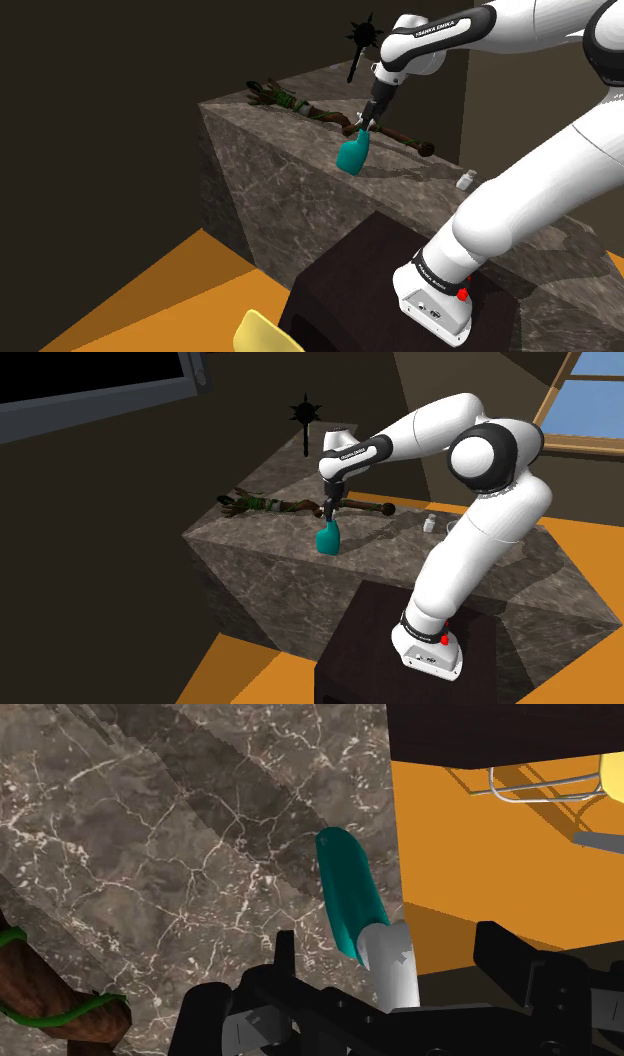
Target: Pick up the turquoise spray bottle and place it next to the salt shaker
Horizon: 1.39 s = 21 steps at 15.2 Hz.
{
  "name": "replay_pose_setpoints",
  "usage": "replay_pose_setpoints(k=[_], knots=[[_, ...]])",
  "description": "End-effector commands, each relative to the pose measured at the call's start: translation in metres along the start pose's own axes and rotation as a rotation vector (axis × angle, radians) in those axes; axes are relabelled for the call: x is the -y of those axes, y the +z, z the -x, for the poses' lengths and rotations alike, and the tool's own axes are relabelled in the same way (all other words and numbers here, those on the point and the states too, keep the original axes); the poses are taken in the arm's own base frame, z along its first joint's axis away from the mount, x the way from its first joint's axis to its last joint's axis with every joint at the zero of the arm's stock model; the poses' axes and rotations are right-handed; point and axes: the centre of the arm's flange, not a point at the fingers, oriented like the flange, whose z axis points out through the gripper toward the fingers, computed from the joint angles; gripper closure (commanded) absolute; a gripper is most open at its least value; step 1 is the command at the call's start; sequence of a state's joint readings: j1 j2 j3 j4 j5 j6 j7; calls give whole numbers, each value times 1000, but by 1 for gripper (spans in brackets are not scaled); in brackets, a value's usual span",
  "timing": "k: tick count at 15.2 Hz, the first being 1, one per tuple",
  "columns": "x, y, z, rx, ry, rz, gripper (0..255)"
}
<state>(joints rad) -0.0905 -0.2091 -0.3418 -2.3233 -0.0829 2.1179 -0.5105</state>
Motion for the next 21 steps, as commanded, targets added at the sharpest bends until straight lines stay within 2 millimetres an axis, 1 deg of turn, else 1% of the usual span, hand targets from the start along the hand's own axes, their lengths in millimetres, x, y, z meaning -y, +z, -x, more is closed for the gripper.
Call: replay_pose_setpoints(k=[1,10,21], knots=[[0,0,0,0,0,0,255],[0,0,0,0,0,0,255],[0,-58,0,0,0,0,255]])
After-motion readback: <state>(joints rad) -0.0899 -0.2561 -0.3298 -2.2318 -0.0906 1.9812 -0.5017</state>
